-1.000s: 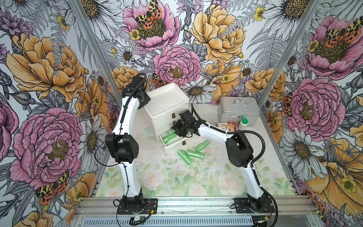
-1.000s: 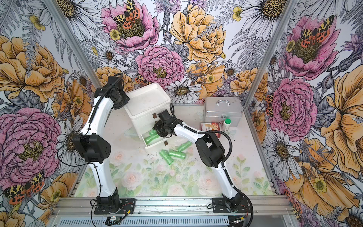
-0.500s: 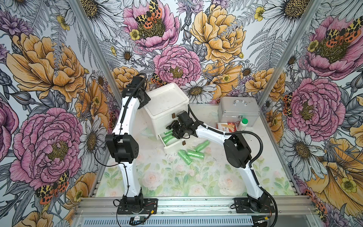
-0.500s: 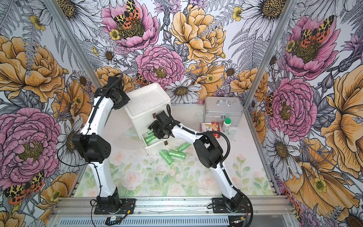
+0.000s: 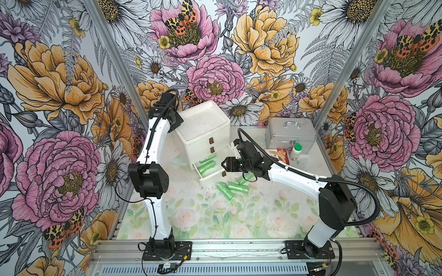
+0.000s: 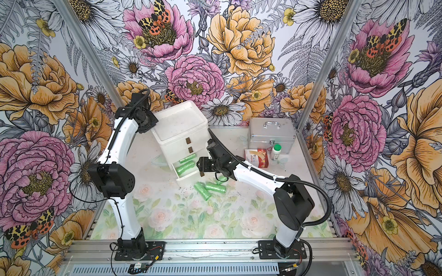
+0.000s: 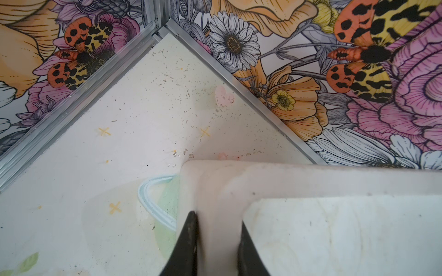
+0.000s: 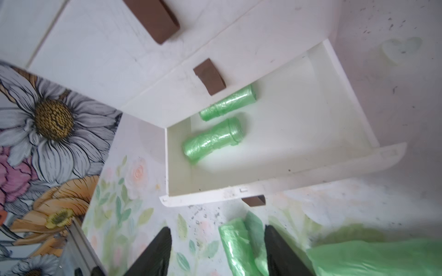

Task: Sort the rolls of trash bags by color and place them into the drawer
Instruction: Place the roll of trash bags in the drawer, then pick up the roll of trash bags from the center of the board.

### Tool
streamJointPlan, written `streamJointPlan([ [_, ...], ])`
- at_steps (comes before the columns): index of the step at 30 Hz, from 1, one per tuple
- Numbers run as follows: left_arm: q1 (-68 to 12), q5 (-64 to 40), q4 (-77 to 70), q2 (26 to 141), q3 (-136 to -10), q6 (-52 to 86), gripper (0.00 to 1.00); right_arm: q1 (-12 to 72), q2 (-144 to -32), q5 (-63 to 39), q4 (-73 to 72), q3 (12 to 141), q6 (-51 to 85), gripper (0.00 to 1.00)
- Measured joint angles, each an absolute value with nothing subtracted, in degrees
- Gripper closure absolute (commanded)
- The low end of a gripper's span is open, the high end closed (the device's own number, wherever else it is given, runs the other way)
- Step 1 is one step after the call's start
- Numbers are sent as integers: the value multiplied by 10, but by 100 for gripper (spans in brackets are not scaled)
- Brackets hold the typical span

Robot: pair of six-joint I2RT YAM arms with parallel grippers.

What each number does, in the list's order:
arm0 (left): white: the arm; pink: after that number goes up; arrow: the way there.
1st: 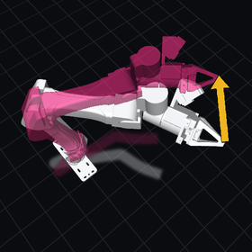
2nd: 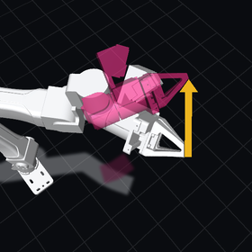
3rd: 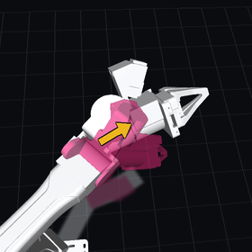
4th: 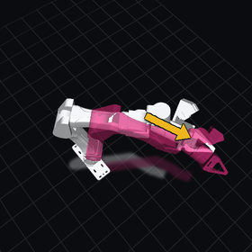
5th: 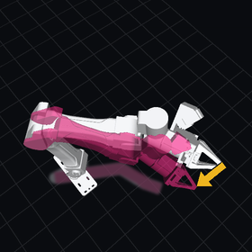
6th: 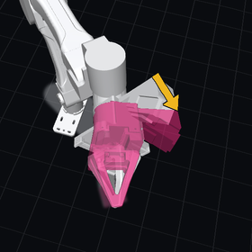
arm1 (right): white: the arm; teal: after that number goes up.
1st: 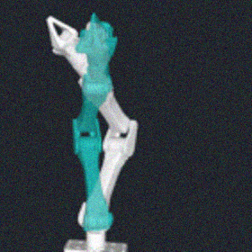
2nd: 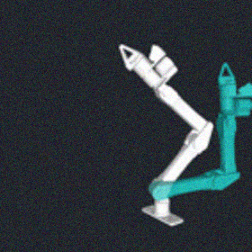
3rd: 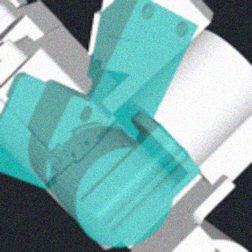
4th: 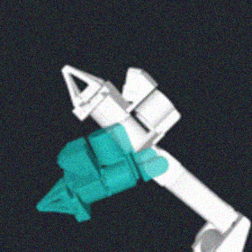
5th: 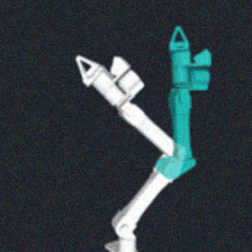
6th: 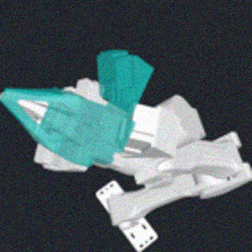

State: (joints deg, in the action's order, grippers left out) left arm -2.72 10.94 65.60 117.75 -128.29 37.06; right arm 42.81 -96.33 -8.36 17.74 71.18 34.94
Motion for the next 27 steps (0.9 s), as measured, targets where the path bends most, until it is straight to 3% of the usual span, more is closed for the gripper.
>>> streamJointPlan([
  [13, -27, 109, 656, 1178, -1283, 370, 100, 526, -1037, -48, 214, 684, 239, 44],
  [27, -27, 109, 651, 1174, -1277, 370, 100, 523, -1098, -40, 220, 715, 239, 48],
])
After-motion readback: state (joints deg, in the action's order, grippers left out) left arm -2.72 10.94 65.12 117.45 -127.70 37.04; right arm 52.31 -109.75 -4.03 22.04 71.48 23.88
